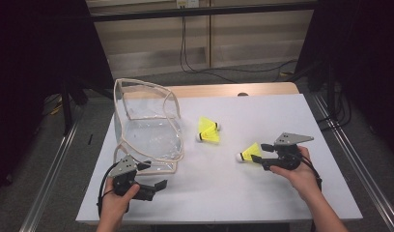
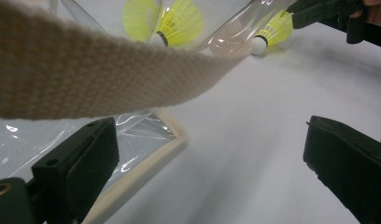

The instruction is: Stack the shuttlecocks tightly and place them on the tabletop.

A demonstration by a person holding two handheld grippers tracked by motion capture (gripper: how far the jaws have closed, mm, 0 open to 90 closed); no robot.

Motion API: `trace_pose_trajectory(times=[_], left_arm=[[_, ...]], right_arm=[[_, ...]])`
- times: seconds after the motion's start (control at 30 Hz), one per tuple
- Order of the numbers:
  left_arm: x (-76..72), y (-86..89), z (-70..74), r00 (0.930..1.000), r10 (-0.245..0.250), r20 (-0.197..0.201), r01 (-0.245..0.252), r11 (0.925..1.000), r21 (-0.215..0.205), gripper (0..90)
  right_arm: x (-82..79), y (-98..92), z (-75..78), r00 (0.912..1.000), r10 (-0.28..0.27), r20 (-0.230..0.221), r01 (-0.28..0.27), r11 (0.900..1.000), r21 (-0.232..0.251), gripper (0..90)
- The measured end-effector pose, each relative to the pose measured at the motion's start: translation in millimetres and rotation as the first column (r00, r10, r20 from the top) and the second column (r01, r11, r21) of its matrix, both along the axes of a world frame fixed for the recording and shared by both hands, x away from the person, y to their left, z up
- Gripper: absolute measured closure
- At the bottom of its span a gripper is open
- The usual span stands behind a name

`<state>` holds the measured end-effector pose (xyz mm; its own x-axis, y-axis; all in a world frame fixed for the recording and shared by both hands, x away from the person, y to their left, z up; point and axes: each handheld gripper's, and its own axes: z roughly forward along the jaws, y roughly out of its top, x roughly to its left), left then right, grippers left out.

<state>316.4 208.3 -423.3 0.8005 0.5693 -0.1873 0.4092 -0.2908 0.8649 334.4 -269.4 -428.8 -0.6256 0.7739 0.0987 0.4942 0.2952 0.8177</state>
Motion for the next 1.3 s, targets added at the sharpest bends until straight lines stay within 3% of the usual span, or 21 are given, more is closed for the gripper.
trace_pose_trajectory(times=[0.47,0.7,1.03,1.3], left_arm=[[-0.1,1.3,0.5,1.0,0.003,0.006,-0.003,1.0,-0.003,3.6],[-0.3,2.3,1.6,0.9999,0.011,0.008,-0.011,0.9999,-0.01,3.6],[-0.2,6.1,2.9,0.9995,0.026,0.016,-0.025,0.9995,-0.018,3.7],[0.6,7.5,2.4,0.9995,0.026,0.016,-0.025,0.9995,-0.02,3.6]], right_arm=[[-0.2,4.1,-11.8,0.9931,0.108,-0.046,-0.111,0.992,-0.067,71.1],[0.2,3.7,-14.8,0.9888,0.139,-0.055,-0.142,0.988,-0.056,88.0],[1.2,-2.7,-10.0,0.9941,0.107,-0.021,-0.106,0.994,0.028,90.0],[3.3,0.2,-5.6,0.9956,0.094,0.002,-0.094,0.994,0.05,90.0]])
